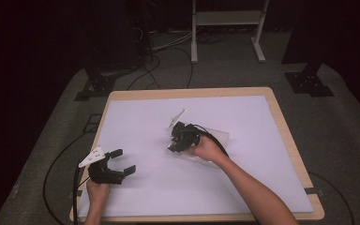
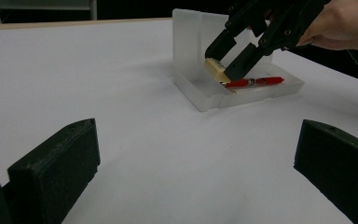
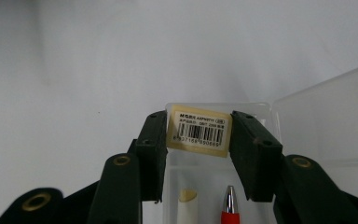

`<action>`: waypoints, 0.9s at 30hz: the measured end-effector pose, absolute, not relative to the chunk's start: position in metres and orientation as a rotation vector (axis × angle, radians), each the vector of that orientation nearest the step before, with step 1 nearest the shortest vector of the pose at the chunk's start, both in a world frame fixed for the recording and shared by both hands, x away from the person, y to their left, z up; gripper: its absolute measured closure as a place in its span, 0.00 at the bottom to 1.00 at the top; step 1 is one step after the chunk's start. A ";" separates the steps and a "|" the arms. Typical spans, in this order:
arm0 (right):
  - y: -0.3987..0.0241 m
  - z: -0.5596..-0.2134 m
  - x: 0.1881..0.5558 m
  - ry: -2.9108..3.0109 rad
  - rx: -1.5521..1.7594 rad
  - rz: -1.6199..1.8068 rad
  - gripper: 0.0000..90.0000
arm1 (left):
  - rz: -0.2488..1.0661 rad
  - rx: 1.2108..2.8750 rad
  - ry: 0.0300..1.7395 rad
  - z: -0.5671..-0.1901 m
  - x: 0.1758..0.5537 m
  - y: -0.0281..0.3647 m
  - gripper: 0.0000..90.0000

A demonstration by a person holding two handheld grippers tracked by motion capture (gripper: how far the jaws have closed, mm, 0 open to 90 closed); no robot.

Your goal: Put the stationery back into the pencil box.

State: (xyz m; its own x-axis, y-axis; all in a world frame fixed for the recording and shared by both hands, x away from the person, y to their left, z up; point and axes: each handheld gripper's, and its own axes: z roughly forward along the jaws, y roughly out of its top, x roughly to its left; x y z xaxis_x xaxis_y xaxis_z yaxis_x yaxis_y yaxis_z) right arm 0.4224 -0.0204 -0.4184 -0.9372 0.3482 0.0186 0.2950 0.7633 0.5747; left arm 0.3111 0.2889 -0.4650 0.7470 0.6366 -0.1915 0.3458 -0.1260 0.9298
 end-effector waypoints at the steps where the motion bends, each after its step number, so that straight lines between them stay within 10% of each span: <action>1: -0.020 -0.419 0.423 2.866 0.518 0.910 0.63 | 0.299 1.734 0.778 -0.465 0.311 0.289 0.00; 27: -0.018 -0.426 0.432 2.885 0.535 0.873 0.63 | 0.298 1.735 0.779 -0.465 0.311 0.289 0.00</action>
State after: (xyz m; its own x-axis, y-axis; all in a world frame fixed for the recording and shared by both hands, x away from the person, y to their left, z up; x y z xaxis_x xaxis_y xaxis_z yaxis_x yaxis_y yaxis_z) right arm 0.4316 -0.0183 -0.4263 -0.9357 0.3519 0.0239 0.3062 0.7767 0.5504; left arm 0.3110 0.2888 -0.4651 0.7473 0.6363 -0.1914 0.3457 -0.1262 0.9298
